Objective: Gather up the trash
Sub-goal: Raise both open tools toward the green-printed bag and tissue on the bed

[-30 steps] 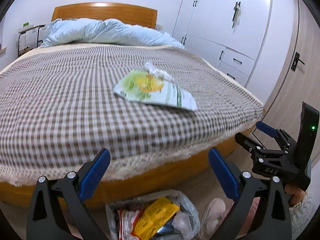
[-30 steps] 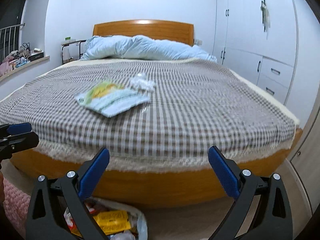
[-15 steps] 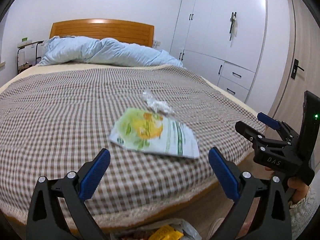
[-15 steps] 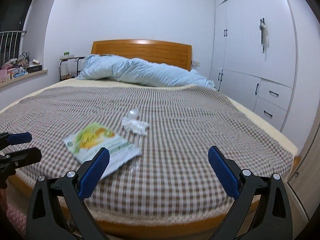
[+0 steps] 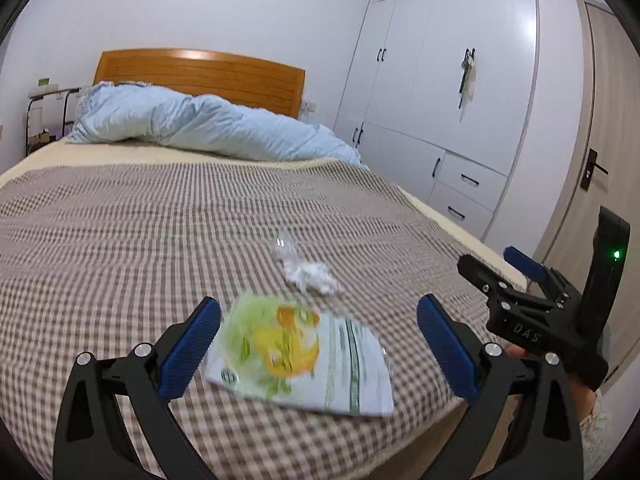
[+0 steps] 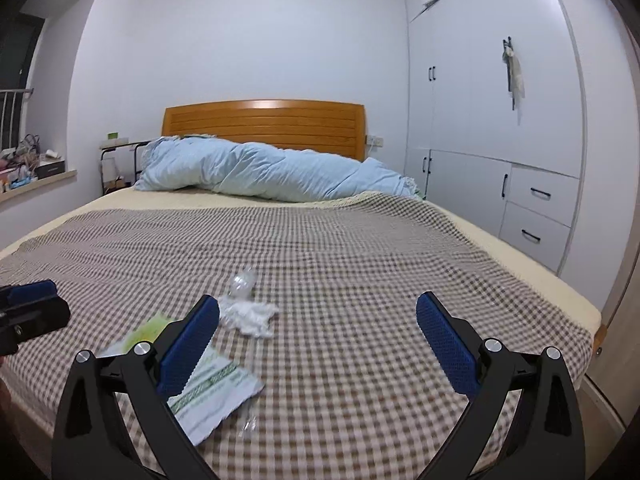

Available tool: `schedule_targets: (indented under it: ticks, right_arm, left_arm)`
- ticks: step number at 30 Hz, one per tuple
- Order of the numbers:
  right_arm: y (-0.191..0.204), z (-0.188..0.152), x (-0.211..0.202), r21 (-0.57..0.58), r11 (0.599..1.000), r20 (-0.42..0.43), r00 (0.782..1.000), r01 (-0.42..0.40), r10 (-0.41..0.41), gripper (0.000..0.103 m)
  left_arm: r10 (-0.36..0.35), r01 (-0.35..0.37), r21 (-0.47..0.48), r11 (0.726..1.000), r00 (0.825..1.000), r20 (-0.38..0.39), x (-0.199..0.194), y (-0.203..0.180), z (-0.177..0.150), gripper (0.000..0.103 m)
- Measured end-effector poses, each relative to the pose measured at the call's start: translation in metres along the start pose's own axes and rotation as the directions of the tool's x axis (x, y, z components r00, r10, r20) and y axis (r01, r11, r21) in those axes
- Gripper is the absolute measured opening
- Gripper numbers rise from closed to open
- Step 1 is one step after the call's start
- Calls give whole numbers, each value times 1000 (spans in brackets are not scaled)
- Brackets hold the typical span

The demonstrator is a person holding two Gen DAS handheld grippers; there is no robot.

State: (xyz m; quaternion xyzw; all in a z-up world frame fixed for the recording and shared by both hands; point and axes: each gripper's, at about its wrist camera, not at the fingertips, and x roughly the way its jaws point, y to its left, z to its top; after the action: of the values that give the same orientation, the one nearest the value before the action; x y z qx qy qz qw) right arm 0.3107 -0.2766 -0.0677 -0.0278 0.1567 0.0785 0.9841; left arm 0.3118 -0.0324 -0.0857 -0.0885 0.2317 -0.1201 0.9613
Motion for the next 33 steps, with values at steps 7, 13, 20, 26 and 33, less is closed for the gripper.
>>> schedule_targets:
  ticks: [7, 13, 20, 26, 33]
  right_arm:
    - [-10, 4, 18, 109, 994, -11, 1000, 6, -5, 95]
    - [-11, 3, 21, 108, 993, 26, 998, 54, -57, 95]
    - [-11, 1, 23, 148, 989, 64, 998, -26, 16, 95]
    - [1, 1, 24, 114, 993, 40, 999, 5, -9, 95]
    - [-13, -3, 31, 124, 991, -36, 999, 44, -40, 95]
  left_arm:
    - [-8, 9, -34, 999, 1000, 26, 20, 12, 19, 96]
    - [1, 0, -35, 999, 1000, 27, 38, 20, 27, 96]
    - [-13, 14, -68, 998, 1000, 16, 55, 29, 21, 96]
    - [-10, 9, -61, 998, 1000, -18, 63, 31, 12, 96]
    - [23, -23, -1, 1000, 999, -24, 62, 22, 5, 96]
